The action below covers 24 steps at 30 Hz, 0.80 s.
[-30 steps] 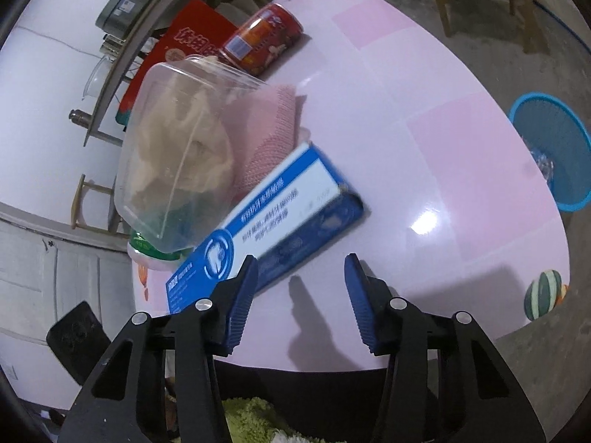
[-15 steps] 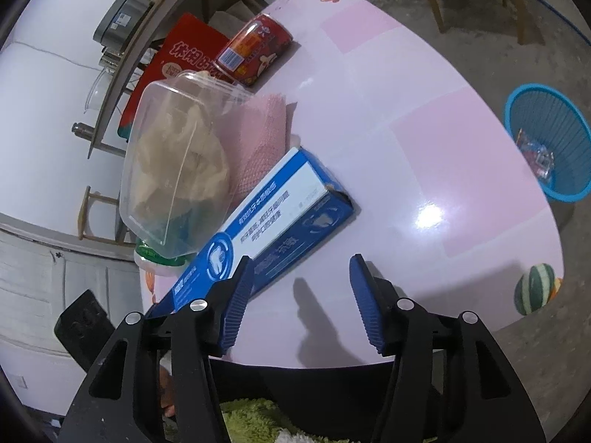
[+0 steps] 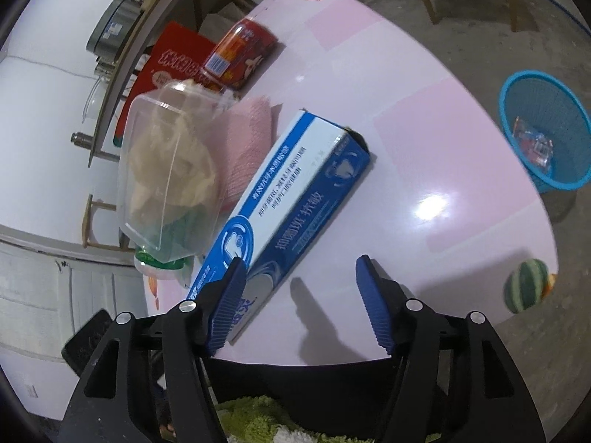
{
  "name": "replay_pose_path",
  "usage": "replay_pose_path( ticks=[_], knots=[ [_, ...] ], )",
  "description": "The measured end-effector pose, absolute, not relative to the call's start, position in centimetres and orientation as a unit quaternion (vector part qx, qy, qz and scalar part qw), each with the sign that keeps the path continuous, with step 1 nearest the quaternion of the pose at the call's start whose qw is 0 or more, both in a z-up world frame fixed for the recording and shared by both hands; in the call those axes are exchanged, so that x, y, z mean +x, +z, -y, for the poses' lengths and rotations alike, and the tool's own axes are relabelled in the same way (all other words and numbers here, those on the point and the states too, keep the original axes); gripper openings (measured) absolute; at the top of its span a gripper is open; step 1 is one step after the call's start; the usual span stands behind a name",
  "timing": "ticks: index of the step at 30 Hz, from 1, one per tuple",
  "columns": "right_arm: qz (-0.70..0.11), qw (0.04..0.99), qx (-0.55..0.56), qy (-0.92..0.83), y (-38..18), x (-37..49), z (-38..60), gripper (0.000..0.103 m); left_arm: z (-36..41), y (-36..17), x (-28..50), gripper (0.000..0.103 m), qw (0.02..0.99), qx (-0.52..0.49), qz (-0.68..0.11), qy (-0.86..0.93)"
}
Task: Collect trash
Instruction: 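Grasp the blue toothpaste box with the right tool and lift it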
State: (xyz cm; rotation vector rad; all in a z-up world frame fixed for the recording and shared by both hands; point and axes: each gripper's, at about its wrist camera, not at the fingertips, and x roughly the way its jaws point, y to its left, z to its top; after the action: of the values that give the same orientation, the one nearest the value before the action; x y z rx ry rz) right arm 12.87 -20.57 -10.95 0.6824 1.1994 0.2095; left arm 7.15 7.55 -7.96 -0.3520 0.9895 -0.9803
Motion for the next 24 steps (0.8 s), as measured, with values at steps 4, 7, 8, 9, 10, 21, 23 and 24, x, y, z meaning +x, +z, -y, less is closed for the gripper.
replay_pose_path(
  ticks=[4, 7, 8, 9, 10, 21, 23, 24],
  knots=[
    [-0.546, 0.769, 0.32, 0.088, -10.7, 12.7, 21.4, 0.064, -7.4, -7.0, 6.6, 0.081, 0.78, -0.122, -0.436, -0.433],
    [-0.541, 0.771, 0.325, 0.085, -10.5, 12.9, 21.7, 0.069, -8.0, -6.4, 7.2, 0.081, 0.812, -0.11, -0.418, -0.393],
    [-0.54, 0.771, 0.327, 0.085, -10.6, 13.0, 21.7, 0.069, -8.2, -6.5, 7.5, 0.083, 0.818, -0.109, -0.415, -0.384],
    [-0.54, 0.771, 0.328, 0.085, -10.6, 13.0, 21.6, 0.071, -8.2, -6.5, 7.7, 0.083, 0.823, -0.105, -0.414, -0.375],
    [-0.54, 0.77, 0.33, 0.086, -10.7, 13.1, 21.5, 0.072, -8.1, -6.7, 7.9, 0.084, 0.826, -0.102, -0.413, -0.37],
    [-0.551, 0.762, 0.326, 0.099, -11.2, 13.8, 20.8, 0.074, -4.7, -7.9, 7.9, 0.084, 0.778, -0.119, -0.437, -0.436],
    [-0.551, 0.765, 0.321, 0.096, -11.0, 13.6, 20.9, 0.075, -4.0, -8.1, 7.5, 0.084, 0.765, -0.122, -0.441, -0.453],
    [-0.551, 0.767, 0.316, 0.093, -11.0, 13.7, 20.9, 0.076, -3.6, -8.1, 7.3, 0.084, 0.759, -0.123, -0.443, -0.461]
  ],
)
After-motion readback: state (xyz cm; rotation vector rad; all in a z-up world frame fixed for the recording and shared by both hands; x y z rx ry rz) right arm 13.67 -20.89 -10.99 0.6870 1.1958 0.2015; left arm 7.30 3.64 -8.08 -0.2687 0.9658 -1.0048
